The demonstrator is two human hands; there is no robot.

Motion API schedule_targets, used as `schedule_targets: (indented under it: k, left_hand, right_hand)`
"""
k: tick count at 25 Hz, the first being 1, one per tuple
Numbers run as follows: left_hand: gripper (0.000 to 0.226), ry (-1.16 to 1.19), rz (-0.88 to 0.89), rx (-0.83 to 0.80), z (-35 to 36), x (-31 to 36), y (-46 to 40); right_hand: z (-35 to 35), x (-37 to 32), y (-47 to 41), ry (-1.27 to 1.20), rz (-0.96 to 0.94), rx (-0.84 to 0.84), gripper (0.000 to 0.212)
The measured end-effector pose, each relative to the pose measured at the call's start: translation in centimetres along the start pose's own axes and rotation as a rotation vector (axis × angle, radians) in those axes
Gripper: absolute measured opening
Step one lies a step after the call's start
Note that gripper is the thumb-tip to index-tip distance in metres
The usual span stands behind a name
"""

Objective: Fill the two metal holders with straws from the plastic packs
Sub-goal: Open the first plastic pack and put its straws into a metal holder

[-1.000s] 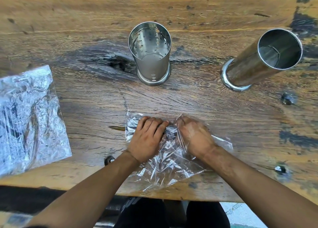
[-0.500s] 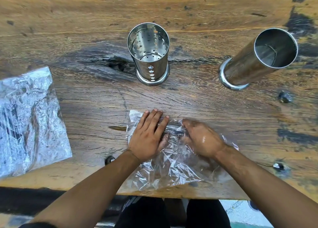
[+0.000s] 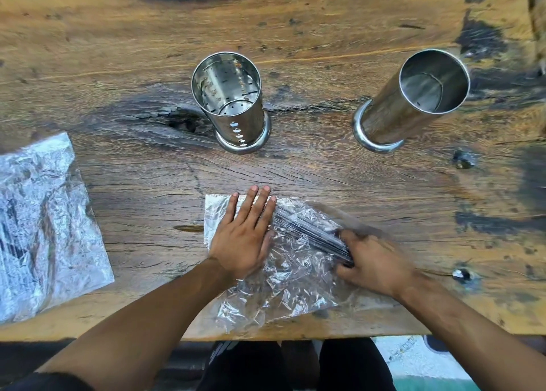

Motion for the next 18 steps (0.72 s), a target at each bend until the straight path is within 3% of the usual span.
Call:
schedule_targets:
  k: [4, 8, 12, 16, 18]
  left_hand:
    - [0.068, -0.021, 0.006, -0.016, 0.1, 0.1, -0.1]
    - [0.07, -0.022, 0.015, -0.003, 0.0, 0.1, -0.1]
    - [0.081, -0.072, 0.04, -0.015, 0.2, 0.1, 0.0]
    - [0.089, -0.112, 0.028, -0.034, 0.9, -0.2, -0.1]
    - [0.085, -0.105, 0.025, -0.02, 0.7, -0.1, -0.1]
  right_hand:
    - [0.4, -1.1, -1.3, 0.049, -0.039, 0.018, 0.03]
    - [0.3, -1.7, -2.6, -0.031, -0.043, 0.021, 0.041]
    - [-0.1, -3.0, -3.9, -0.168, -0.041, -0.046, 0.037]
    - [0.4, -3.8, -5.5, -0.281, -0.005, -0.086, 0.013]
    - [0.6, -3.6, -5.1, -0.323, 0.017, -0.125, 0.024]
Point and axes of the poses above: each hand's wrist, its own y-axis away from the middle knuckle, its own z-axis out of the palm, x = y × z, the point moved 10 cm from there along -y, towards the middle knuckle, and after that the axes turned 1 degree about x, right-handed, at the moved point
